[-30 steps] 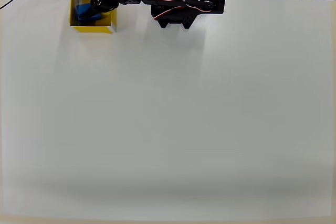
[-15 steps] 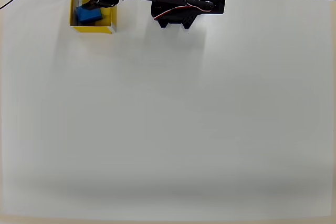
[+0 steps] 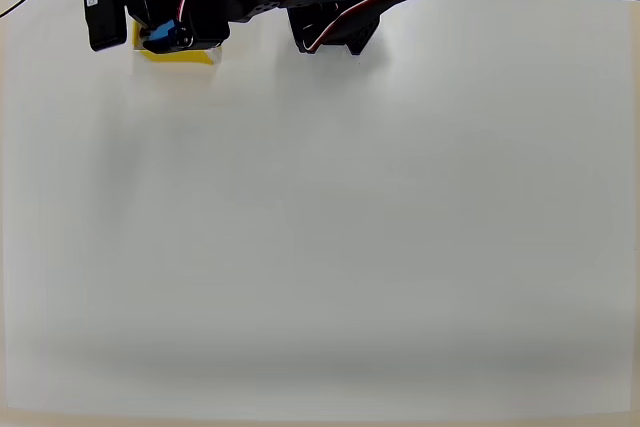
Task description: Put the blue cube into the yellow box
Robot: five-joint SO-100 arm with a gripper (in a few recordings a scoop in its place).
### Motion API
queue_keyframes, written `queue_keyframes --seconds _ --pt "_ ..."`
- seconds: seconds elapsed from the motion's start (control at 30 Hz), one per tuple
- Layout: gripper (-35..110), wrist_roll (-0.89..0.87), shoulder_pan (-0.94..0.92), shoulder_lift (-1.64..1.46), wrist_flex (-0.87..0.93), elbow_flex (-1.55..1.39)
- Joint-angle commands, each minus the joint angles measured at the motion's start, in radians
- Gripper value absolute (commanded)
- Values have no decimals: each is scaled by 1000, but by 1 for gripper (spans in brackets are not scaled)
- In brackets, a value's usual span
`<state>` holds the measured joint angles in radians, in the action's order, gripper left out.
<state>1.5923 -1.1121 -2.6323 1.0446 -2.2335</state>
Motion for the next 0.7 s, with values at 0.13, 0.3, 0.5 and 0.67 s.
queue_keyframes --seconds 0.13,0.3,0.5,0.67 --pt "0 -120 528 -106 -103 32" --pt "0 -109 831 -275 -253 -262" --pt "0 -72 1031 -417 -153 -497" --pt "0 -48 1104 -574 -120 -724"
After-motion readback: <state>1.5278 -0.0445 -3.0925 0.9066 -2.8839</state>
